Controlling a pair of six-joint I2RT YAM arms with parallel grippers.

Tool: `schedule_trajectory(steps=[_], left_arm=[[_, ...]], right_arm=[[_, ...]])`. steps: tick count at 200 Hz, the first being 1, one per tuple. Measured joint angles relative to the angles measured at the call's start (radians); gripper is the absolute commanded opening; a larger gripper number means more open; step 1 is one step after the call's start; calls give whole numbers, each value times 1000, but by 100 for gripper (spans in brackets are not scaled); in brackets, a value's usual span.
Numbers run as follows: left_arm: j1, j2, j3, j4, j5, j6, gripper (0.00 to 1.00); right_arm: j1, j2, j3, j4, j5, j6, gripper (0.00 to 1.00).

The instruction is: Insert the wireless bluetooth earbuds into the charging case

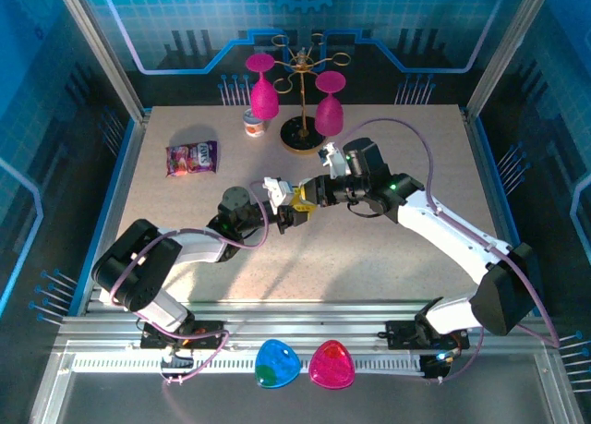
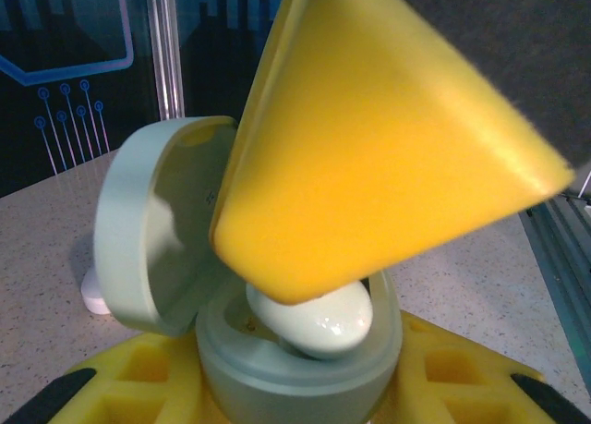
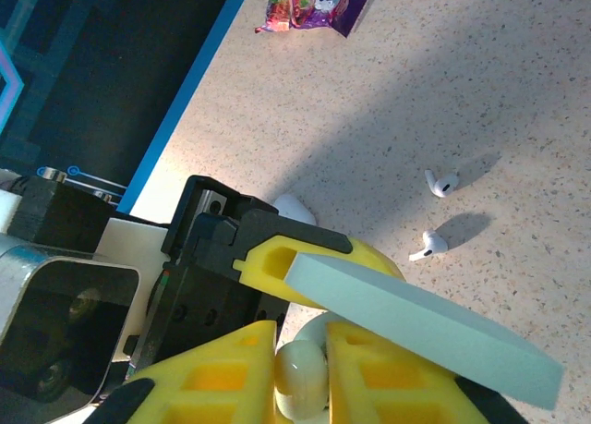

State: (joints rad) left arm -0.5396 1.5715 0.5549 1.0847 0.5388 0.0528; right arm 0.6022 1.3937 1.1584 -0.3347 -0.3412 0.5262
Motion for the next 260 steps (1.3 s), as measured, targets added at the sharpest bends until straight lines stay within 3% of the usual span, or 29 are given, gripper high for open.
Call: schedule_trajectory(steps=[58, 129, 202, 260], left_arm=[[0, 0, 0, -17, -3, 0, 28], [-1, -1, 0, 6, -3, 0, 28], [-1, 0, -2, 53, 9, 9, 28], [-1, 0, -37, 101, 38, 75, 28]], right_arm=[[15, -5, 2, -8, 19, -10, 45], [19, -81, 2, -34, 80, -33, 55], [13, -193, 2, -34, 170, -64, 58], [-18, -65, 117, -157, 241, -63, 54]])
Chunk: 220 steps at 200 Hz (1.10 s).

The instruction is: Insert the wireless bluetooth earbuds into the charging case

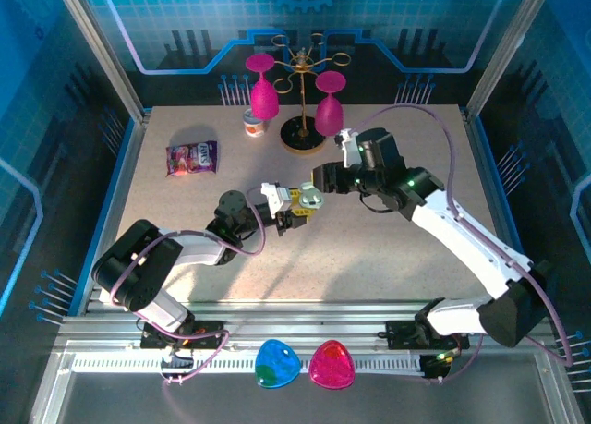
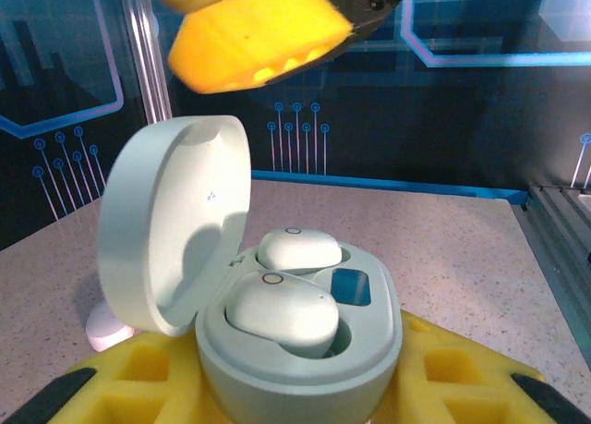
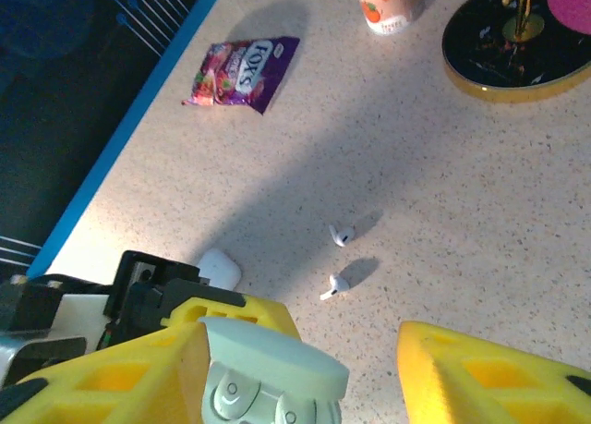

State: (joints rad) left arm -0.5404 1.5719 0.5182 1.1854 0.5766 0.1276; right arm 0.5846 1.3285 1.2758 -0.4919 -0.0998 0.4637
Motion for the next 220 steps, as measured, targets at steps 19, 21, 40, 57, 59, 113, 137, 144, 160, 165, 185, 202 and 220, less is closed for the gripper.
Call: schedule_trajectory(steps=[19, 21, 40, 57, 59, 113, 137, 144, 160, 165, 185, 202, 220], left_arm=[[0, 0, -4, 7, 7, 11, 28], [0, 0, -4, 8, 8, 10, 28], [0, 0, -5, 12, 8, 10, 28], [0, -2, -8, 5, 8, 9, 28], [0, -2, -8, 5, 8, 8, 28], [0, -15, -9, -10, -1, 2, 28], [0, -15, -9, -8, -4, -2, 28], [0, -15, -9, -6, -3, -6, 28], [0, -16, -9, 3, -4, -22, 28], [0, -16, -9, 8, -4, -25, 28], [0, -16, -8, 27, -4, -43, 28], [0, -16, -1, 36, -4, -52, 29], [0, -16, 5, 51, -7, -58, 29]], right_arm=[[-3, 19, 11, -29, 3, 2, 50], [-3, 19, 11, -31, 4, 4, 50], [-3, 32, 11, -58, 3, 3, 49], [-3, 35, 11, -68, -2, 2, 49], [-3, 35, 11, -68, -3, 2, 49], [-5, -60, -99, -51, -63, 10, 57], [-42, -127, -189, 42, -145, 79, 73], [-64, -144, -221, 85, -174, 117, 76], [-112, -167, -295, 188, -246, 225, 79], [-125, -169, -317, 219, -269, 253, 79], [-147, -163, -393, 347, -356, 383, 76], [-146, -149, -446, 459, -428, 481, 69], [-144, -121, -472, 545, -478, 551, 61]])
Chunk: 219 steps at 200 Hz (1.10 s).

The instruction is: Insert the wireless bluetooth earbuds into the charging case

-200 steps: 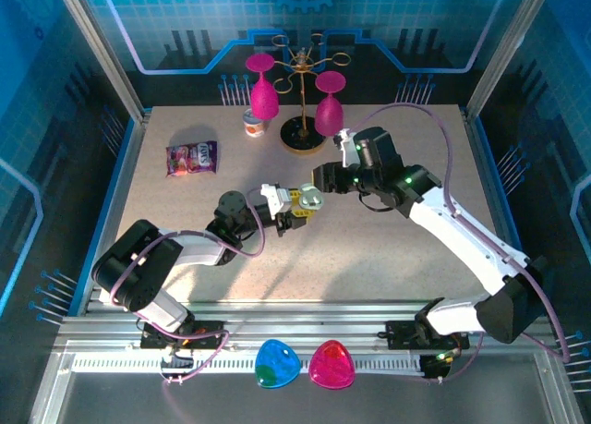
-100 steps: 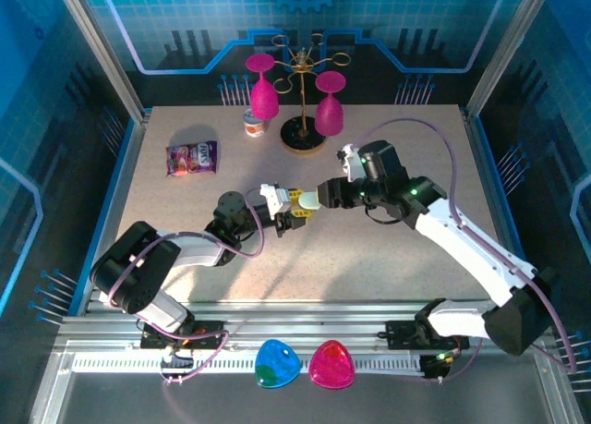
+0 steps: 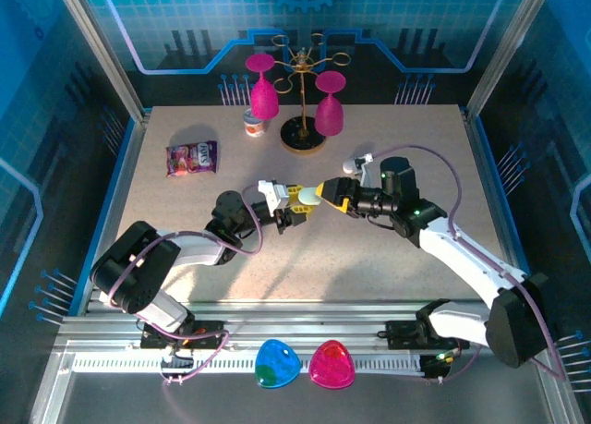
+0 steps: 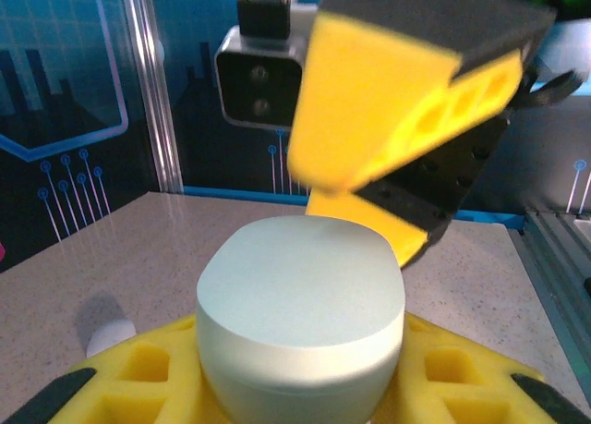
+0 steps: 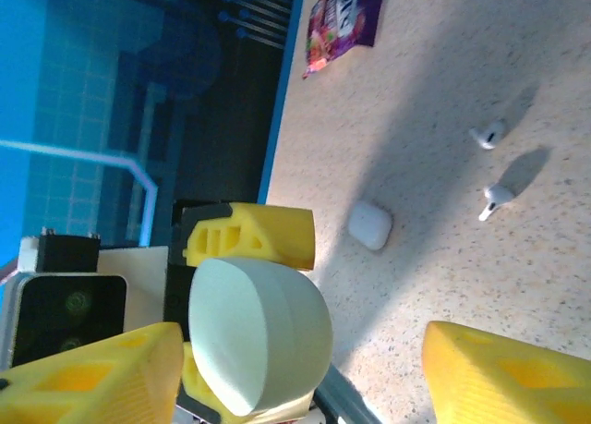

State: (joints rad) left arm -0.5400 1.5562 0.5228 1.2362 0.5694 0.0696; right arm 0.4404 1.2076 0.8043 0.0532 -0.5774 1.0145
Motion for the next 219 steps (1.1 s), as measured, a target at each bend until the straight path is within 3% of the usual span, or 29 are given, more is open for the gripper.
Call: schedule_trajectory(steps=[31, 58, 75, 83, 109, 125, 168, 219], left_arm=[[1, 0, 4, 4, -5, -13, 29], [3, -2, 3, 3, -17, -19, 30], [11, -8, 3, -1, -24, -18, 33], [12, -11, 3, 0, -27, -18, 40], [10, -18, 3, 2, -31, -11, 83], [6, -24, 2, -3, -38, -7, 99], [6, -102, -37, -142, -124, 38, 99], [-11, -190, -23, -516, -196, 157, 99]], right_arm=[[10, 44, -32, 148, -55, 97, 46], [10, 72, -49, 256, -85, 164, 25], [8, 86, -52, 300, -90, 188, 20], [8, 90, -53, 314, -90, 201, 20], [4, 95, -61, 341, -104, 210, 20], [-15, 95, -77, 348, -105, 204, 20], [-184, 109, -93, 225, 5, 60, 20], [-328, 306, -55, 101, 186, -120, 20]])
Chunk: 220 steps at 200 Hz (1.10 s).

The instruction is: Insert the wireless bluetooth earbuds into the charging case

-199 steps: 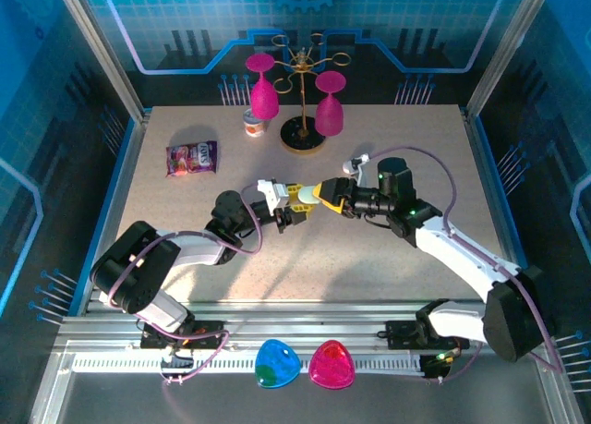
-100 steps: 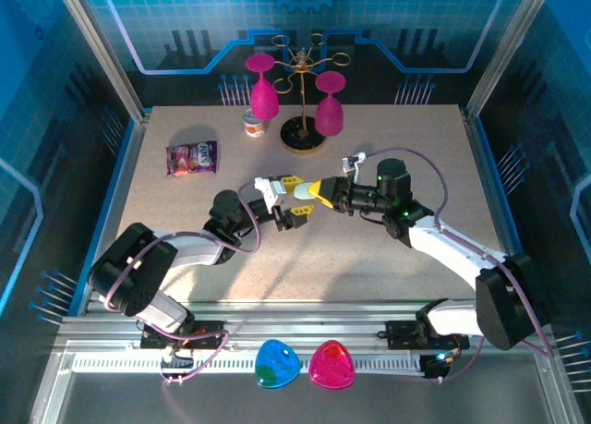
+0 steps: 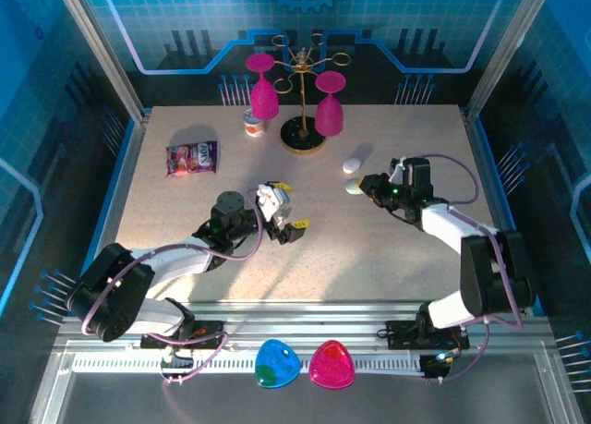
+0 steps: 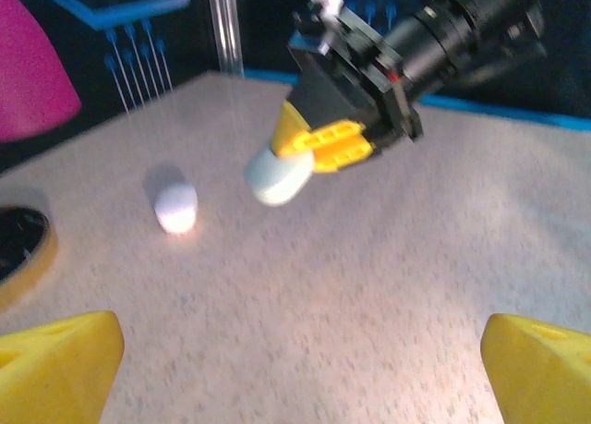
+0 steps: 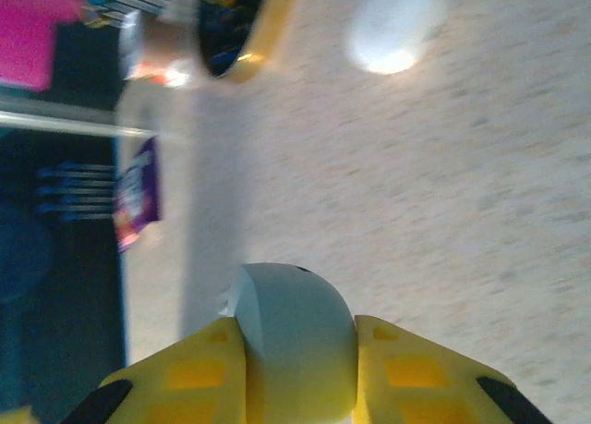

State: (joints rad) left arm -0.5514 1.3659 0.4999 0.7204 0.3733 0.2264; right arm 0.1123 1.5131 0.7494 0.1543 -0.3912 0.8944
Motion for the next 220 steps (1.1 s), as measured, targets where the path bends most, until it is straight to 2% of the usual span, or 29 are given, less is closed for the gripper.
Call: schedule_trajectory(steps=[45, 77, 110, 133, 152, 191, 220], left_arm=[[-16, 0, 43, -186, -12, 58, 99], [-16, 0, 57, -258, -39, 61, 100], [-16, -35, 85, -396, -141, 33, 99], [-11, -68, 138, -538, -245, -29, 99], [-3, -88, 185, -661, -325, -98, 99], [57, -121, 226, -909, -460, -275, 99], [144, -116, 267, -1106, -534, -421, 99]], right_arm=[[-14, 183, 106, -43, 86, -87, 24], [-14, 229, 144, -69, 132, -129, 30], [-27, 230, 147, -100, 157, -168, 44], [-46, 228, 149, -130, 182, -203, 61], [-57, 209, 150, -170, 204, -234, 70], [-43, 75, 150, -231, 250, -338, 80], [53, -21, 156, -245, 272, -430, 86]])
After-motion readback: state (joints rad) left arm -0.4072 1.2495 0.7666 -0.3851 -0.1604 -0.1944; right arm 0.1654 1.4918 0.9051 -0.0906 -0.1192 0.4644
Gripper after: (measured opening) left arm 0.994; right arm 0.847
